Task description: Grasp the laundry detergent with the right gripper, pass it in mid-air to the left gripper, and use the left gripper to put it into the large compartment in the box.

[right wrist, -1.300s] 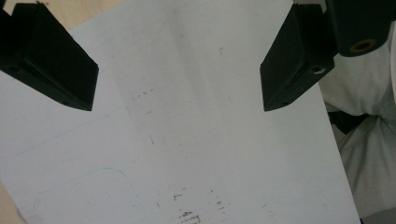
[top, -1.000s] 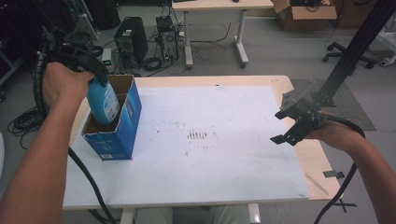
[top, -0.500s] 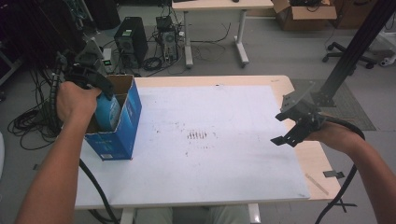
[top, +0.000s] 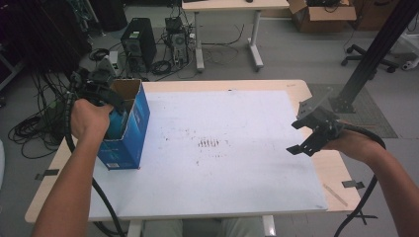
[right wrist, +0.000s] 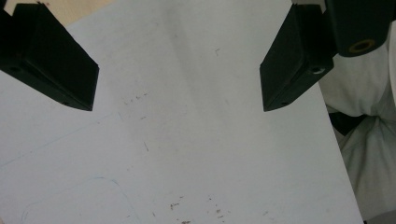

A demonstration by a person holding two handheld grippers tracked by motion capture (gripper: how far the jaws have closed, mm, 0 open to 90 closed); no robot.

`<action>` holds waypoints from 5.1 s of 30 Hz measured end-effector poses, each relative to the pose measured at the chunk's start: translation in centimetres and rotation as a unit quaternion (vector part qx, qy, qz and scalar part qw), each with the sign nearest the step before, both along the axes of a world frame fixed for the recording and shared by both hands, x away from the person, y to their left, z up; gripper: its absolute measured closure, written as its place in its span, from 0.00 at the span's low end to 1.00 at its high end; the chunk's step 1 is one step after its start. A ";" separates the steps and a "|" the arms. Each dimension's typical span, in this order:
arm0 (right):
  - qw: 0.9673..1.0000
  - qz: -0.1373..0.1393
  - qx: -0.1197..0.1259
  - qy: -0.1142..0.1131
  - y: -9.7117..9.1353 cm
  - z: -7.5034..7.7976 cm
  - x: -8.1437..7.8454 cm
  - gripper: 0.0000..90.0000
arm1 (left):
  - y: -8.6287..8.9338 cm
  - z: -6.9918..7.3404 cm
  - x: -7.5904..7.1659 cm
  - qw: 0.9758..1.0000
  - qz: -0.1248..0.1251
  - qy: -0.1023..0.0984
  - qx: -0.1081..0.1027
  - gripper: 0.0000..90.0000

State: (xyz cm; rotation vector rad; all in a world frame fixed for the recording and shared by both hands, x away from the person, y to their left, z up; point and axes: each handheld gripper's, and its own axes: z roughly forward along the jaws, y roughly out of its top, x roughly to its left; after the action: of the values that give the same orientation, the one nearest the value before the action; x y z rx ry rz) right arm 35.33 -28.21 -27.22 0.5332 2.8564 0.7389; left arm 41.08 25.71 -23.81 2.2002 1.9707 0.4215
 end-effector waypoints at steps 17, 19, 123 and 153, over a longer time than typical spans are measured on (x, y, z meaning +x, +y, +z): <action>1.000 -0.007 0.000 0.004 -0.4 -0.4 0.0 0.13 | 0.2 -2.8 0.3 1.000 -0.002 0.017 -0.001 0.42; 1.000 -0.008 0.000 0.005 -0.4 -0.5 0.0 0.13 | 0.3 -3.1 0.3 1.000 -0.002 0.018 -0.001 0.42; 1.000 -0.013 -0.009 0.016 0.0 0.6 -0.8 0.12 | -4.6 8.3 -2.7 0.982 -0.174 -0.037 -0.062 0.11; 1.000 -0.019 -0.014 0.019 0.3 1.3 -0.2 0.12 | -12.6 8.1 -1.0 0.942 -0.333 -0.013 -0.041 0.10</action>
State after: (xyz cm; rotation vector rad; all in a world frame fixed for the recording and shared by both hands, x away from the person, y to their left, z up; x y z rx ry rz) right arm 35.13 -27.92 -25.93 0.6026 2.8784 0.6885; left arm 40.13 13.08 -15.69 2.5898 1.0861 0.2533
